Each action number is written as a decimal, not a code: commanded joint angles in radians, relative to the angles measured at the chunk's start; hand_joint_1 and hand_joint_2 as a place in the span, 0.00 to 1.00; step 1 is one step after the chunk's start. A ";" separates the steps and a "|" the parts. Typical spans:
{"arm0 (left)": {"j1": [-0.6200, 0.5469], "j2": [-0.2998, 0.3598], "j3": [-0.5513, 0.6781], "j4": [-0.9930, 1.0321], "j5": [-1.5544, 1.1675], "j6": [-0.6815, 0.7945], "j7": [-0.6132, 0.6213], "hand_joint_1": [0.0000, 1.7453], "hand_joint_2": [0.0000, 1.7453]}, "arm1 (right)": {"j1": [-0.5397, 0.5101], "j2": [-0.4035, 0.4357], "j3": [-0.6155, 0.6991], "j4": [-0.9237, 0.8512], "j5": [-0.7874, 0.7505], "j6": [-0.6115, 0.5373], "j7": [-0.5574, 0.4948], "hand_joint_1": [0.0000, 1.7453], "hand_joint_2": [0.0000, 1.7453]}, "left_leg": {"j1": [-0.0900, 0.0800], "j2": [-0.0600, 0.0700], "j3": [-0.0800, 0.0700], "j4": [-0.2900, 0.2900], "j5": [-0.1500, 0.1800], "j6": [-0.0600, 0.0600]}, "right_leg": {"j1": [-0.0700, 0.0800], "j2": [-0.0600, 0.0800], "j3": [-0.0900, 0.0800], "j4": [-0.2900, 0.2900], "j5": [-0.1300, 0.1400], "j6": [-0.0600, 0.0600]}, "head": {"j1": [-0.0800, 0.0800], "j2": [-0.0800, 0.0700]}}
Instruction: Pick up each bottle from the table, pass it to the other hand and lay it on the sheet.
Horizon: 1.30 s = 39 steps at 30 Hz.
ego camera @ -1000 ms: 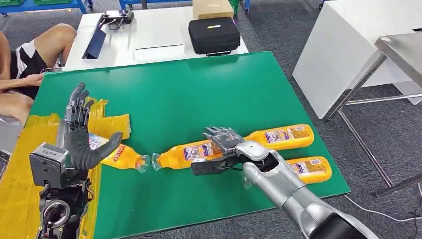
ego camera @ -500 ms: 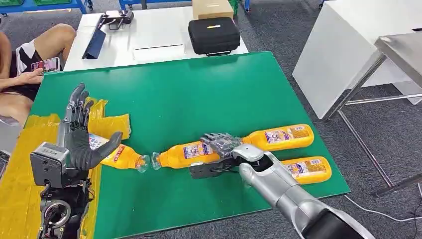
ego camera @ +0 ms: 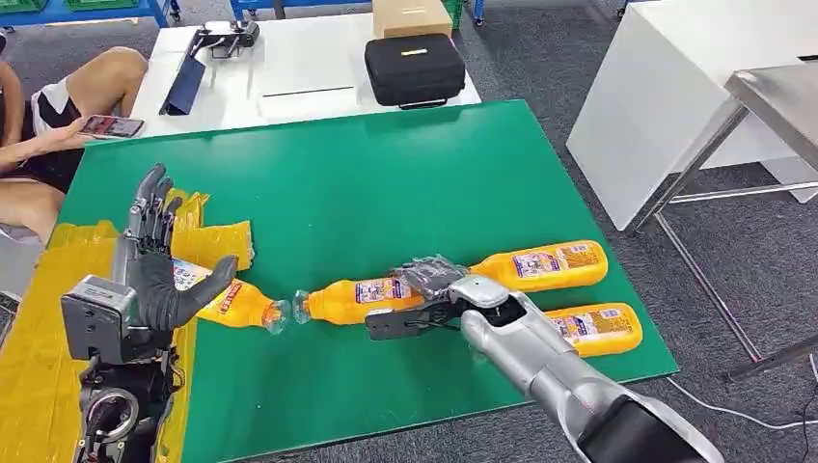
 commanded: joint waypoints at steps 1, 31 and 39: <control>-0.016 -0.005 0.003 0.054 -0.003 0.001 0.004 0.00 1.00 | -0.024 0.001 0.053 0.089 0.007 -0.003 0.008 0.93 1.00 | 0.001 0.000 0.004 -0.001 -0.001 -0.002 | 0.000 0.003 0.005 -0.002 -0.001 -0.002 | 0.000 0.000; -0.008 0.019 -0.025 0.044 0.000 -0.025 0.040 0.00 1.00 | 0.321 -0.002 -0.319 -0.634 -0.680 -0.294 -0.157 1.00 1.00 | 0.001 -0.002 0.000 0.000 -0.001 -0.002 | 0.000 0.001 0.001 -0.001 -0.002 -0.003 | 0.000 0.000; -0.030 0.029 -0.066 0.050 0.208 -0.200 0.077 0.00 1.00 | 0.280 -0.013 -0.241 -0.560 -0.761 -0.172 -0.264 1.00 1.00 | 0.001 0.000 0.000 0.000 -0.001 -0.002 | 0.000 0.002 0.000 -0.001 -0.001 -0.002 | 0.000 0.000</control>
